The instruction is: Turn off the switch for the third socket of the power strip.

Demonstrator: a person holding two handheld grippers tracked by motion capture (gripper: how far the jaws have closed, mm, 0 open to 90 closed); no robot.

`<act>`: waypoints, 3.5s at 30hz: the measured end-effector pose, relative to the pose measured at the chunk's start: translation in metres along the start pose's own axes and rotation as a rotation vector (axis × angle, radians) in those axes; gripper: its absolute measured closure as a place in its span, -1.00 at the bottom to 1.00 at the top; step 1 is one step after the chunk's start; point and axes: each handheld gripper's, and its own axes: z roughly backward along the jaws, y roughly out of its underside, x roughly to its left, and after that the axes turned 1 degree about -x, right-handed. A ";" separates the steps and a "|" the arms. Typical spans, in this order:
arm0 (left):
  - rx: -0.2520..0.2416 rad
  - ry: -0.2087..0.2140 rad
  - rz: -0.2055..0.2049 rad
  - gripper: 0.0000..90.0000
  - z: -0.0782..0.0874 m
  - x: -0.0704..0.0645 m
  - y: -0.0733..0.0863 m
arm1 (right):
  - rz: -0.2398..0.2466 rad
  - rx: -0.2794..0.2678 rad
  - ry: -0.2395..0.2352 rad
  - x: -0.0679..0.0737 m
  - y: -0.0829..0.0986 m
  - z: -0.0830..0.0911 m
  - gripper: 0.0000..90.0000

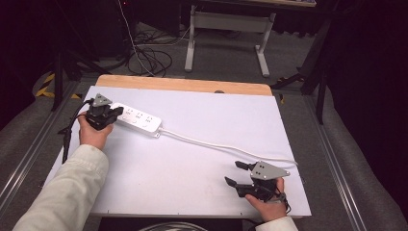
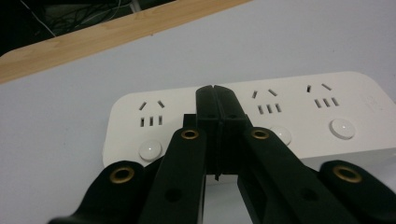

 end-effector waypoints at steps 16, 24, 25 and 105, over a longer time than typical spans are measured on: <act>0.053 0.021 0.138 0.99 -0.011 0.000 0.003 | -0.001 -0.001 -0.003 0.000 0.000 0.000 -0.24; 0.072 0.004 0.120 0.99 -0.015 -0.001 0.005 | 0.002 -0.001 -0.005 0.000 0.000 -0.001 -0.25; 0.072 0.005 0.119 0.99 -0.015 -0.002 0.006 | 0.002 -0.001 -0.005 0.000 0.000 -0.001 -0.25; 0.055 -0.021 0.082 1.00 -0.001 -0.016 -0.004 | 0.012 0.002 -0.014 0.002 0.001 -0.001 -0.26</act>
